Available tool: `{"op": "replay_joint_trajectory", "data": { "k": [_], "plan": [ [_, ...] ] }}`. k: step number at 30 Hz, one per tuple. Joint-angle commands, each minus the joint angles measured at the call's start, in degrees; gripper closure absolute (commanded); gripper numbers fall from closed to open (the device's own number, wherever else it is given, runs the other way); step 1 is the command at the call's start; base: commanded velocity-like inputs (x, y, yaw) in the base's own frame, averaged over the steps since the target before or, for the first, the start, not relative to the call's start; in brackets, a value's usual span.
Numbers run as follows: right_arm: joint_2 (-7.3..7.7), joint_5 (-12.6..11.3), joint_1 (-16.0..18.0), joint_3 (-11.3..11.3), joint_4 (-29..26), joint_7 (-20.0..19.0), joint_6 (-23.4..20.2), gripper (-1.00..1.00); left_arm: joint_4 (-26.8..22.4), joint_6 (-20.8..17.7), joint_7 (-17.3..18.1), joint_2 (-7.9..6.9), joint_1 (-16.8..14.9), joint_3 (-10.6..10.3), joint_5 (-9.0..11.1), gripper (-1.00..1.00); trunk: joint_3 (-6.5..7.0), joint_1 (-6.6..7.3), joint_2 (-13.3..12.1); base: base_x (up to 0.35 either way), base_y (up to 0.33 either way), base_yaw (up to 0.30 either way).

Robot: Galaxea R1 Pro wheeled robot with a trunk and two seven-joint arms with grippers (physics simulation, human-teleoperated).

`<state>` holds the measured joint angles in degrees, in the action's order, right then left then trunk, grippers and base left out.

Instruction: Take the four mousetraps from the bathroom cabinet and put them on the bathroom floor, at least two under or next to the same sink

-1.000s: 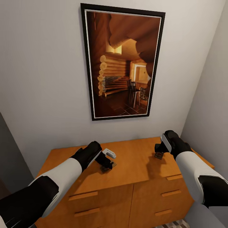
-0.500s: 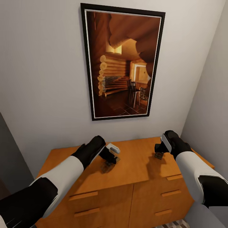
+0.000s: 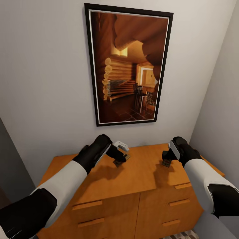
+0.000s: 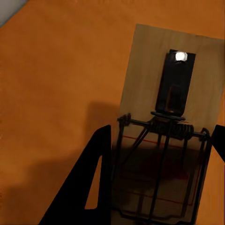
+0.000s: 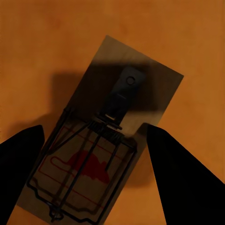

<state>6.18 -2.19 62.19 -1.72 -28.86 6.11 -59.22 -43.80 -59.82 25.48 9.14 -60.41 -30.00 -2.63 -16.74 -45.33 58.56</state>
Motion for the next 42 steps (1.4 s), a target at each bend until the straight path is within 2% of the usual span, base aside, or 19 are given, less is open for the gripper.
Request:
{"op": "replay_joint_trajectory", "data": {
  "k": [1,5,8,21,24,27,28,30,31,34,37,42],
  "plan": [
    [-0.03,-0.25,0.04,-0.17,-0.06,0.29,-0.2,1.0,-0.07,-0.18,0.19,-0.02,-0.05,0.46,-0.33,1.0,-0.08,-0.01,0.05,0.0,0.0,0.0],
    [-0.07,-0.25,0.04,-0.13,-0.06,0.19,-0.2,1.0,-0.12,-0.18,0.18,-0.13,-0.05,3.34,-0.45,1.0,-0.08,-0.01,0.05,0.0,0.0,0.0],
    [-0.04,-0.24,0.04,-0.13,-0.06,0.19,-0.2,1.0,-0.1,-0.18,0.06,-0.18,-0.05,4.37,-0.5,1.0,-0.08,-0.01,0.05,0.0,0.0,0.0],
    [-0.12,0.11,0.04,-0.13,-0.06,0.0,-0.21,1.0,-0.34,-0.18,-0.76,-0.69,-0.05,5.23,-0.76,1.0,-0.08,-0.01,0.05,0.0,0.0,0.0],
    [-0.19,0.14,0.04,-0.1,-0.08,-0.01,-0.16,1.0,-0.42,-0.12,-2.7,-1.13,-0.05,5.99,-0.78,1.0,-0.08,-0.01,0.05,0.0,0.0,0.0],
    [-0.36,0.16,0.04,-0.07,-0.12,0.08,0.34,1.0,-0.65,-0.06,-8.46,-1.3,-0.05,10.22,-0.76,1.0,-0.08,-0.01,0.05,-0.055,0.0,0.0],
    [-0.45,0.14,0.04,-0.06,-0.13,0.08,0.85,1.0,-0.75,-0.05,-11.36,-1.31,-0.05,12.62,-0.77,1.0,-0.08,-0.01,0.05,-0.193,0.0,0.0],
    [-0.52,0.04,0.04,-0.08,-0.14,0.02,1.51,1.0,-0.87,-0.05,-14.33,-1.27,-0.07,15.02,-0.81,1.0,-0.08,-0.01,0.05,-0.235,0.0,0.0],
    [-0.56,-0.04,0.04,-0.08,-0.14,-0.04,2.29,1.0,-1.0,-0.04,-17.15,-1.19,-0.06,17.15,-0.84,1.0,-0.08,-0.01,0.05,-0.282,0.0,0.0],
    [-0.61,-0.16,0.04,-0.06,-0.11,-0.14,3.61,1.0,-1.22,-0.04,-21.23,-1.06,-0.06,19.8,-0.73,1.0,-0.08,-0.01,0.05,-0.306,0.0,0.0],
    [-0.64,-0.23,0.04,-0.07,-0.08,-0.25,4.3,1.0,-1.34,-0.04,-23.26,-0.99,-0.06,21.04,-0.57,1.0,-0.08,-0.01,0.05,-0.331,0.0,0.0],
    [-0.48,-0.27,0.04,-0.12,-0.06,-0.37,4.59,1.0,-1.39,-0.03,-24.14,-0.97,-0.05,21.59,-0.41,1.0,-0.08,-0.01,0.05,-0.34,0.0,0.0]
  ]
}}
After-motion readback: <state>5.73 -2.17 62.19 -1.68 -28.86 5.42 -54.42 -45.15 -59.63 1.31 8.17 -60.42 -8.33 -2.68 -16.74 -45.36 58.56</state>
